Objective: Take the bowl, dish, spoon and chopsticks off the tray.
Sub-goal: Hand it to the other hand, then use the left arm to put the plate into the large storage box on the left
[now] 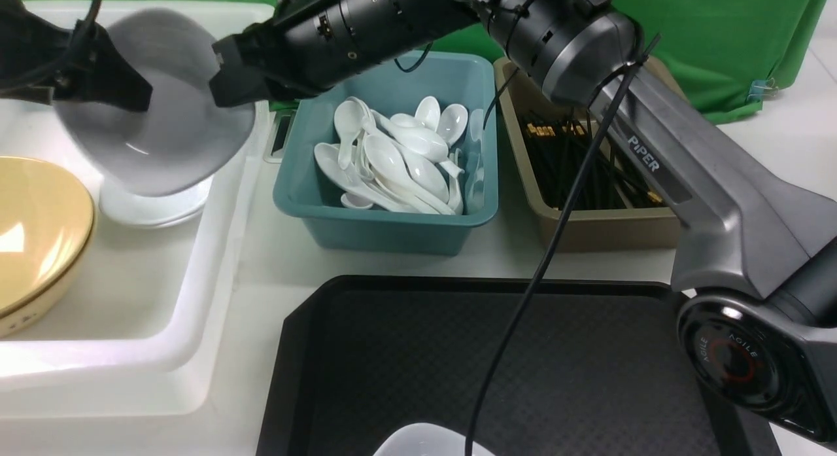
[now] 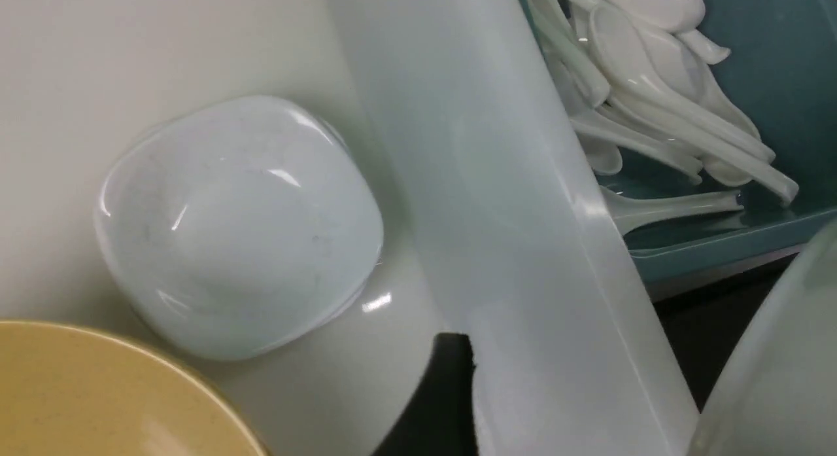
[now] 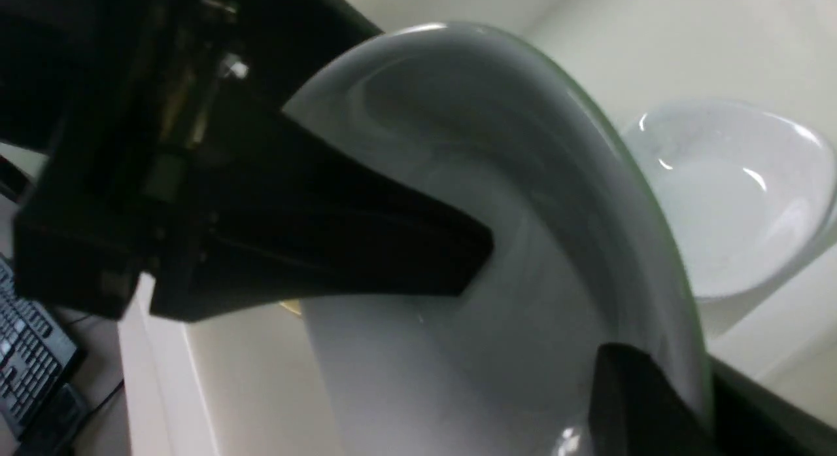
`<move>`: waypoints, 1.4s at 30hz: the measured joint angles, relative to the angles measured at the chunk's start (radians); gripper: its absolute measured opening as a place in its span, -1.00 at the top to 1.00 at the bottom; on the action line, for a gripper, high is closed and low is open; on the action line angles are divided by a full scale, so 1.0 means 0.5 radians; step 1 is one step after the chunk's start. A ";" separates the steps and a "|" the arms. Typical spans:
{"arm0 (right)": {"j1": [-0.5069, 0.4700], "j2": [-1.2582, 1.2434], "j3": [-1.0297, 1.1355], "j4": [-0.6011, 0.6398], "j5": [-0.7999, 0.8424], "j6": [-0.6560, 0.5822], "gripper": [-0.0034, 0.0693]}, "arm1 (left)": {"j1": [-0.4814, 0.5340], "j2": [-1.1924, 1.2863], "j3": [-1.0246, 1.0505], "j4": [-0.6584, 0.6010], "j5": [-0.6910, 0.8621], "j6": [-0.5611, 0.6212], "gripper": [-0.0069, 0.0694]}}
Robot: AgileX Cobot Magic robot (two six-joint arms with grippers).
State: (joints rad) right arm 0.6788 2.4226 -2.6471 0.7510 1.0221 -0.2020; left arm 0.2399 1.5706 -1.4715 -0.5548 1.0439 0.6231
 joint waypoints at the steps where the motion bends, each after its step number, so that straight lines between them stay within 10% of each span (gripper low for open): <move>1: -0.005 0.000 0.000 0.002 0.000 -0.013 0.84 | 0.000 0.023 0.000 -0.048 0.013 -0.007 -0.76; 6: -0.005 0.002 0.000 -0.001 0.000 -0.030 0.84 | 0.000 0.066 0.000 -0.192 0.082 0.003 -0.36; 10: -0.012 0.004 0.000 -0.021 -0.006 -0.044 0.82 | 0.000 0.068 0.000 -0.259 0.161 0.026 0.35; 17: -0.017 0.001 0.000 -0.126 -0.055 -0.052 0.73 | 0.002 0.072 0.000 -0.307 0.141 0.018 0.37; 28: -0.136 -0.003 -0.147 -0.249 0.008 0.059 -0.55 | 0.058 0.081 0.004 -0.355 -0.049 -0.176 0.51; 34: -0.246 -0.011 -0.421 -0.463 0.315 0.224 -0.46 | 0.175 0.106 0.004 -0.438 -0.407 -0.479 0.51; 42: -0.324 -0.225 -0.484 -0.681 0.383 0.270 0.34 | 0.138 0.534 -0.138 -0.398 -0.628 -0.911 0.51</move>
State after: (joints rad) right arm 0.5167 2.3100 -2.8890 0.4107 1.2138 -0.0670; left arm 0.3087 1.8376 -1.5403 -0.7538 0.7298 0.1676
